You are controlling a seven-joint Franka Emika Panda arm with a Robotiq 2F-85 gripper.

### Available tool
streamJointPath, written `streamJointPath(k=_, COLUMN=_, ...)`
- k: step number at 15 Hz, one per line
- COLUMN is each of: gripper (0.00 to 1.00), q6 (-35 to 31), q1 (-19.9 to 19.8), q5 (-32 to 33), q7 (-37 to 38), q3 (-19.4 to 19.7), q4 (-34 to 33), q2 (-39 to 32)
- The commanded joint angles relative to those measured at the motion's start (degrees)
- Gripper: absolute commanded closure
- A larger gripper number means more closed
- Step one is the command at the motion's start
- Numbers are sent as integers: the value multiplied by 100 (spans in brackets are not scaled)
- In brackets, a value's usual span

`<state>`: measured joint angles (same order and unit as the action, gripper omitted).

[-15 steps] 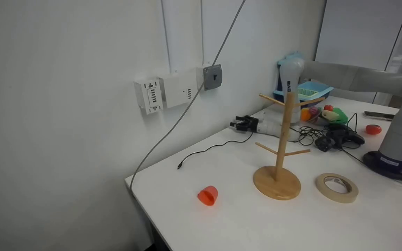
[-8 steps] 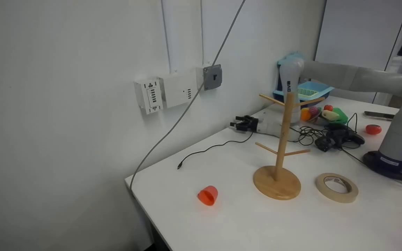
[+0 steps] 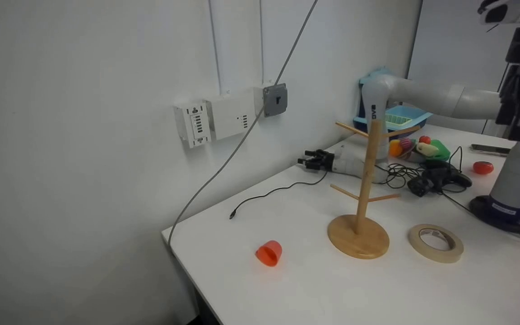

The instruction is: Pick up the seal tape and put it on the wooden object

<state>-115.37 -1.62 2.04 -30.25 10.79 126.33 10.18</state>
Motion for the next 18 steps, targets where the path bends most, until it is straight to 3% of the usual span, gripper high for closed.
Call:
streamJointPath(k=1, gripper=0, q6=-223, q1=-157, q5=410, q7=203, q3=-124, q4=354, q2=11)
streamJointPath(k=8, gripper=0, q6=-868, q1=-241, q5=579, q7=333, q3=-85, q4=1131, q2=-24)
streamJointPath(k=18, gripper=0, q6=-493, q1=-229, q5=509, q7=383, q3=-137, q4=1014, q2=-74)
